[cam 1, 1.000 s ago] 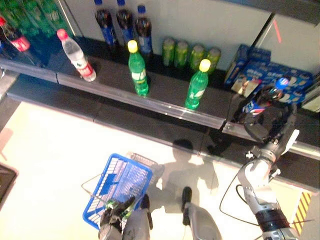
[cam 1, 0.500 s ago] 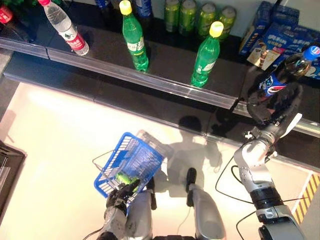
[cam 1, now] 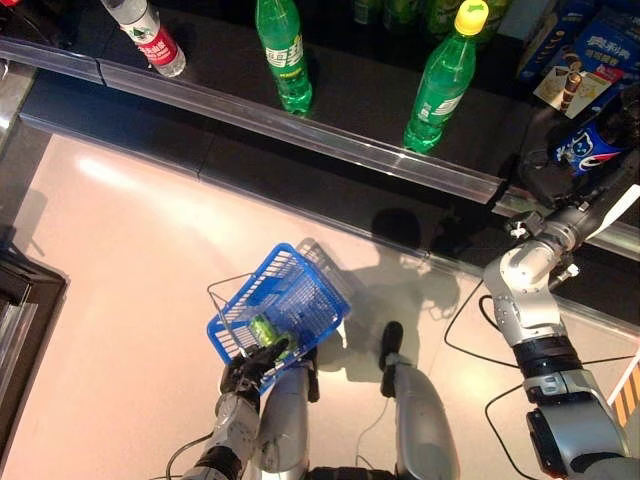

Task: Pick up the drink and place into the basket.

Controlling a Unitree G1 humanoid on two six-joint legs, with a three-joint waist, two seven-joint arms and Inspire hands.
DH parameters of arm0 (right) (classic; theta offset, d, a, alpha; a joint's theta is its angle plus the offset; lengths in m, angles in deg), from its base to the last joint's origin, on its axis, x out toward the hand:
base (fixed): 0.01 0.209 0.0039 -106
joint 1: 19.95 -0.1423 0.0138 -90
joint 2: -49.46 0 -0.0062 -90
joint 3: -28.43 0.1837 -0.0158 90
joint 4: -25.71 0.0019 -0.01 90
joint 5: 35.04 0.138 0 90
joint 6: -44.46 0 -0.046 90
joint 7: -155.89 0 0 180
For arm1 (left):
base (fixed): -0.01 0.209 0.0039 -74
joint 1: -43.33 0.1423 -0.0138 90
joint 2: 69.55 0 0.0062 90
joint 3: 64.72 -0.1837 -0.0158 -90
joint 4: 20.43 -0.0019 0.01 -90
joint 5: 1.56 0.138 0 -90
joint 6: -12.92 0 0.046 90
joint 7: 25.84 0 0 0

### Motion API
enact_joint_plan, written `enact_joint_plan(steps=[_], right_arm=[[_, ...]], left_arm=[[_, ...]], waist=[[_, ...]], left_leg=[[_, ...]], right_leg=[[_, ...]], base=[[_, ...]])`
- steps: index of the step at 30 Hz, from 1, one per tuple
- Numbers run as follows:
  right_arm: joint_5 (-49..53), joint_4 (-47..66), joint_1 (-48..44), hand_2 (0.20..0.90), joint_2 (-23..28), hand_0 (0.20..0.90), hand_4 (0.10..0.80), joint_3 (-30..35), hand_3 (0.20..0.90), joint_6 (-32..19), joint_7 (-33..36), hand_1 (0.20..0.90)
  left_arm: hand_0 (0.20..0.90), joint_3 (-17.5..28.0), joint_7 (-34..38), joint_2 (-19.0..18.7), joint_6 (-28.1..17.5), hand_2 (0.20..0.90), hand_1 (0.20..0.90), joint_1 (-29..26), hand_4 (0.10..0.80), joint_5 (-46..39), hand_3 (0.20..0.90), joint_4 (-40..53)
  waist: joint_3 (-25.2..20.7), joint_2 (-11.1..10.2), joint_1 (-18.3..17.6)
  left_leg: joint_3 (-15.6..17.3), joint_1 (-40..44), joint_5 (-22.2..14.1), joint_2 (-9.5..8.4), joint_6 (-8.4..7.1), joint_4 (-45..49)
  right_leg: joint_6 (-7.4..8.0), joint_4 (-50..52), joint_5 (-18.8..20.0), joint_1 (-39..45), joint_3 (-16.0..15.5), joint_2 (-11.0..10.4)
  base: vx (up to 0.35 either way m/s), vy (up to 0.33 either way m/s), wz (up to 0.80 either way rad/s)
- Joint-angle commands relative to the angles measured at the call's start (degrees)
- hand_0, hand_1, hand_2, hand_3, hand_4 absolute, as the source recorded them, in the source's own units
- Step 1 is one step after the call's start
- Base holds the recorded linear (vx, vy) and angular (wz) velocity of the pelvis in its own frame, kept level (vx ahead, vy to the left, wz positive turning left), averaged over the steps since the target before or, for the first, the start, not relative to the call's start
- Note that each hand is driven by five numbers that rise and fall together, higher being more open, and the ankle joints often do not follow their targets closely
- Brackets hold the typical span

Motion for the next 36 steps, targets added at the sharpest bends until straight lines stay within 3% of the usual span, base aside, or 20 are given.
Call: enact_joint_plan(steps=[1,16,18,19,28,36], right_arm=[[-1.92,3.58,-7.52,0.9,7.63,0.9,0.8,2.37,0.9,-4.11,2.43,0.9],[2.92,-7.37,-14.97,0.9,14.77,0.9,0.8,2.19,0.9,-5.61,-0.6,0.9],[3.69,-8.04,-15.54,0.559,15.56,0.559,0.402,2.24,0.502,-5.82,-0.84,0.559],[3.52,-8.16,-15.74,0.3,15.96,0.3,0.1,2.38,0.2,-6.02,-1.23,0.3],[1.61,-3.46,-13.34,0.3,15.25,0.3,0.1,3.64,0.2,-4.55,-0.45,0.3],[0.3,0.78,-7.72,0.3,15.0,0.3,0.1,7.08,0.2,-3.16,-0.76,0.3]], left_arm=[[0.3,-1.57,0.44,-4.27,-4.89,0.3,0.3,3.63,0.1,-1.62,0.2,4.78],[0.3,-1.32,-1.36,-5.38,-4.13,0.3,0.3,4.72,0.1,-2.33,0.2,5.34],[0.3,-1.49,-1.44,-5.77,-4.1,0.3,0.3,5.06,0.1,-2.39,0.2,5.76],[0.3,-1.64,-1.47,-6.03,-4.02,0.3,0.3,5.33,0.1,-2.44,0.2,6.03],[0.3,-0.77,-2.8,-5.81,-3.78,0.3,0.3,6.08,0.1,-2.86,0.2,5.59],[0.3,0.5,-3.3,-5.09,-6.26,0.3,0.3,7.0,0.1,-3.1,0.2,6.49]], waist=[[-0.96,-0.12,1.2],[-0.96,1.12,2.9],[-0.96,1.2,3.17],[-0.96,1.26,3.3],[-0.96,1.32,2.46],[-0.96,1.01,1.29]], left_leg=[[-4.45,-4.39,3.88,-0.14,-1.29,5.11],[-5.74,-5.87,4.82,-0.46,-1.53,7.77],[-5.82,-6.16,4.66,-0.62,-1.39,7.74],[-5.87,-6.38,4.59,-0.73,-1.3,7.75],[-5.75,-6.56,4.57,-0.91,-1.23,10.18],[-4.81,-3.4,4.09,-0.61,-1.44,12.35]], right_leg=[[0.45,3.73,-4.27,1.83,-1.21,-0.49],[-0.9,8.51,-7.25,0.9,-2.53,-0.68],[-0.89,9.03,-7.37,0.38,-2.71,-0.79],[-0.9,9.39,-7.47,-0.04,-2.79,-0.83],[-1.77,11.87,-8.91,-0.38,-2.13,-0.58],[-2.43,13.11,-10.25,3.43,-1.37,-0.97]], base=[[0.0,0.0,0.0],[0.005,-0.013,0.05],[-0.038,-0.038,0.16],[-0.057,-0.035,0.04],[-0.023,0.018,0.0],[-0.009,0.059,0.01]])
